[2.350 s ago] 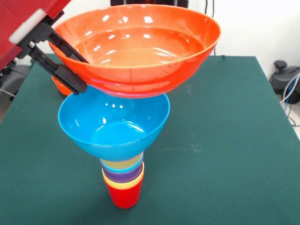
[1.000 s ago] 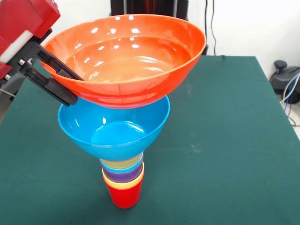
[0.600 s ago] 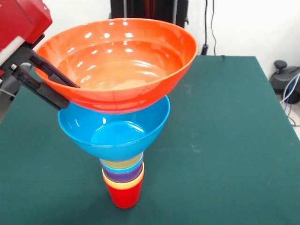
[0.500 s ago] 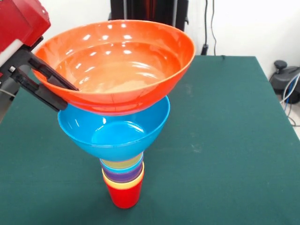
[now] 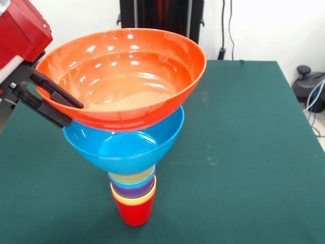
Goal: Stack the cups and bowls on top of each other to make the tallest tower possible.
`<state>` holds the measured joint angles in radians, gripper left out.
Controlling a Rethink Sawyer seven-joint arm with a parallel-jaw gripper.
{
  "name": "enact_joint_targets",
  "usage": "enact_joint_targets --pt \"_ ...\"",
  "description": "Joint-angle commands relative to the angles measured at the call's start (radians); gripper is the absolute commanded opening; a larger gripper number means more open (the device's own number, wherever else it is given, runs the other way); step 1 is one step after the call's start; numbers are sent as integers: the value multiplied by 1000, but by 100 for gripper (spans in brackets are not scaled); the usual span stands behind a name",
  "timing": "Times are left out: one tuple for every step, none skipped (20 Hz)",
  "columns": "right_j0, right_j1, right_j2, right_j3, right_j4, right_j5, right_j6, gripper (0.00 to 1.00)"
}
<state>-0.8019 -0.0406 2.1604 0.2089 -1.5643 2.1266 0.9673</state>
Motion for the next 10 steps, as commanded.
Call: enact_joint_targets --pt "14 -2 -49 -76 -71 -11 -287 0" --pt "13 -2 -52 -74 -69 -12 -287 0" --pt "13 -2 -51 -74 -68 -13 -284 0" --pt "13 -3 -51 -74 -67 -15 -281 0" --pt "13 -2 -51 -74 -66 -18 -279 0" --pt "13 -2 -49 -74 -65 -20 -276 0" --pt "13 -2 -50 -73 -64 -21 -276 0" --pt "17 -3 -42 -79 -74 -23 -277 0" --pt "18 -3 -40 -80 -75 -24 -278 0" --pt "16 -4 -42 -78 -74 -24 -282 0"
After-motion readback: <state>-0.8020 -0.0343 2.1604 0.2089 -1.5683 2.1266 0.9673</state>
